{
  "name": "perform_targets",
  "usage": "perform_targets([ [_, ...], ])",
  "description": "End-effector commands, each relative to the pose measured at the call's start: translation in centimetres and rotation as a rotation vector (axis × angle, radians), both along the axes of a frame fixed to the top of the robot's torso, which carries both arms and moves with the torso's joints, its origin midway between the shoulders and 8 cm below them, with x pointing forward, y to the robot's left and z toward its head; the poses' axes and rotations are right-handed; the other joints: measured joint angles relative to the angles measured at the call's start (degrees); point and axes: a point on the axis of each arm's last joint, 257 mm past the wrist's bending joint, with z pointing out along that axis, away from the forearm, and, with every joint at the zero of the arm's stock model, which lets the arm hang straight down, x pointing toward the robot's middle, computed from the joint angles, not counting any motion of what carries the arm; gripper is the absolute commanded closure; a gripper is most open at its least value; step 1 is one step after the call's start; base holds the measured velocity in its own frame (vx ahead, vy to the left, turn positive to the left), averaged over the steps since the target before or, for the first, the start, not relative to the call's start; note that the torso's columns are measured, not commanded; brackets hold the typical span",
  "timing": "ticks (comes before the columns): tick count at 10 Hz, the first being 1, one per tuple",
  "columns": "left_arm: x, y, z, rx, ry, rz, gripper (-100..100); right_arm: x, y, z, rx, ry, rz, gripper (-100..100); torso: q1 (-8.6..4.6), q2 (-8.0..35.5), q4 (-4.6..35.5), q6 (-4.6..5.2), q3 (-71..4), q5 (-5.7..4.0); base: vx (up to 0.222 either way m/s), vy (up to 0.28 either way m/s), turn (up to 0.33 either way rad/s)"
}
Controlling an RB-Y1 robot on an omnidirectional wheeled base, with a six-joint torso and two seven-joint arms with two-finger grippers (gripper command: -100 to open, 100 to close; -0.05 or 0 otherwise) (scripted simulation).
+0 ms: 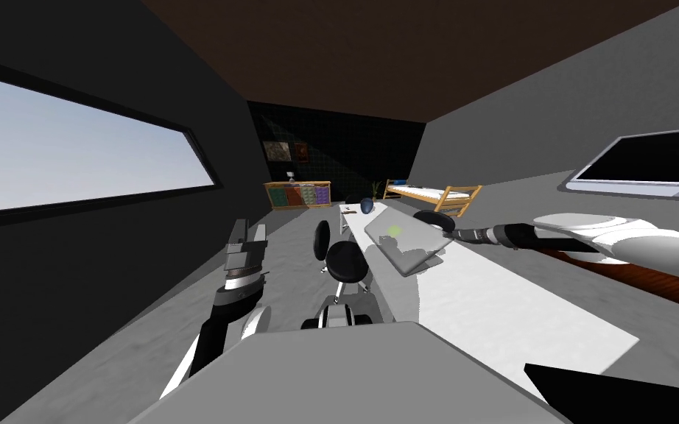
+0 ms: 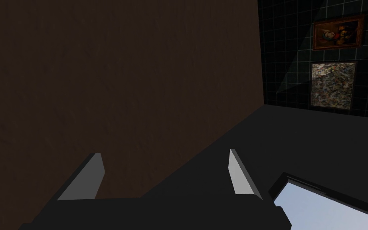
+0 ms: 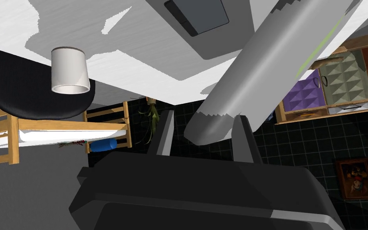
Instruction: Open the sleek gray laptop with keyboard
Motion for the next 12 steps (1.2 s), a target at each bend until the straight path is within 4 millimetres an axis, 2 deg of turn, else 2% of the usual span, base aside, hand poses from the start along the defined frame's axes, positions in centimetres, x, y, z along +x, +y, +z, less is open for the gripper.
perform_targets([
  [1, 0.0, 0.0, 0.0, 0.000, 0.000, 0.000, 0, 0.1, 2.3, -2.8, 0.079, 0.023, 0.013, 100, -0.06, -0.02, -0.08, -0.01, 0.02, -0.14, 0.018, -0.045, -0.025],
  [3, 0.0, 0.0, 0.0, 0.000, 0.000, 0.000, 0, 0.4, 3.9, -4.7, 0.132, 0.036, 0.022, 100, 0.35, -0.01, -0.09, -0.14, 0.02, -0.02, 0.004, 0.002, -0.015],
  [4, 0.0, 0.0, 0.0, 0.000, 0.000, 0.000, 0, 0.4, 3.9, -4.7, 0.132, 0.036, 0.022, 100, 0.31, 0.01, -0.08, -0.16, 0.03, -0.04, -0.004, 0.000, 0.013],
  [5, 0.0, 0.0, 0.0, 0.000, 0.000, 0.000, 0, -0.1, 3.0, -2.1, 0.113, 0.025, -0.001, -100, 0.14, 0.03, -0.02, -0.12, 0.03, 0.00, -0.013, -0.002, 0.060],
  [8, 0.0, 0.0, 0.0, 0.000, 0.000, 0.000, 0, -0.5, 2.6, -0.4, 0.113, 0.024, -0.010, -100, -0.08, 0.37, 0.24, 0.26, 0.22, 0.14, -0.007, -0.001, 0.023],
  [10, 0.0, 0.0, 0.0, 0.000, 0.000, 0.000, 0, -1.1, 2.2, 1.7, 0.114, 0.023, -0.024, -100, -0.06, 0.39, 0.25, 0.25, 0.22, 0.17, -0.012, -0.001, 0.041],
  [11, 0.0, 0.0, 0.0, 0.000, 0.000, 0.000, 0, -1.0, 2.2, 1.1, 0.112, 0.023, -0.020, -100, -0.06, 0.38, 0.25, 0.26, 0.22, 0.17, -0.005, 0.000, 0.011],
  [12, 0.0, 0.0, 0.0, 0.000, 0.000, 0.000, 0, -1.0, 2.2, 1.2, 0.114, 0.023, -0.021, 0, -0.07, 0.32, 0.22, 0.25, 0.19, 0.14, 0.000, 0.000, 0.000],
])
